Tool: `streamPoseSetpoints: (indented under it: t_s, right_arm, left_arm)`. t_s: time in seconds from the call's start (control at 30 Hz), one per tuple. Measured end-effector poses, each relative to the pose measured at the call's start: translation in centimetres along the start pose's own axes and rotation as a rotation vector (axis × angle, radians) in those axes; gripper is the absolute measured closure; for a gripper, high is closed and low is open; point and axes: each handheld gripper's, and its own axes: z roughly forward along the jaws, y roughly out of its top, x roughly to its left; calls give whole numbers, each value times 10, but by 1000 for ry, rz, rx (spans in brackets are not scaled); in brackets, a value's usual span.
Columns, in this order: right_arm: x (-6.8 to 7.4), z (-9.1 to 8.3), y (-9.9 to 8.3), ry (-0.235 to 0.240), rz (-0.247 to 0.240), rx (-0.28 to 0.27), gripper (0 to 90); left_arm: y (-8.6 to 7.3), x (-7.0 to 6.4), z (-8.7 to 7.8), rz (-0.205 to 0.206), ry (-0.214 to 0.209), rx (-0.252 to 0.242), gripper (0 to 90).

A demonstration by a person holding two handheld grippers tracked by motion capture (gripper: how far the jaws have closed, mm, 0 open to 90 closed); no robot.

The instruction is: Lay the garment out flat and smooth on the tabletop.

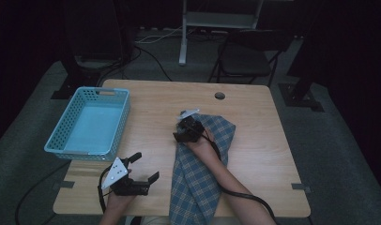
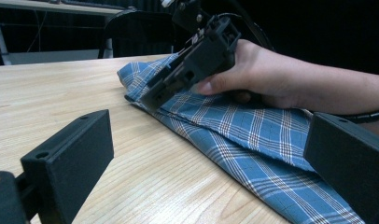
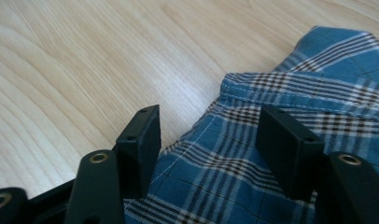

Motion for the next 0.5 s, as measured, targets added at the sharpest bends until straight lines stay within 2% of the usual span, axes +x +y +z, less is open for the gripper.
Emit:
streamPoseSetpoints:
  t_s: [0.17, 0.23, 0.33, 0.43, 0.5]
  right_arm:
    - [12, 6, -3, -82, -95, 22, 397]
    - [16, 7, -3, -116, -129, 27, 475]
    - [13, 7, -4, -95, -108, 26, 611]
    - [5, 3, -5, -75, -56, 12, 712]
    - [-2, -2, -7, -35, -8, -9, 778]
  left_arm:
    - [0, 0, 0, -1, 0, 0, 21]
    - [0, 0, 0, 0, 0, 0, 21]
    - [0, 0, 0, 0, 0, -1, 21]
    - [0, 0, 0, 0, 0, -1, 21]
    - [0, 0, 0, 0, -1, -1, 21]
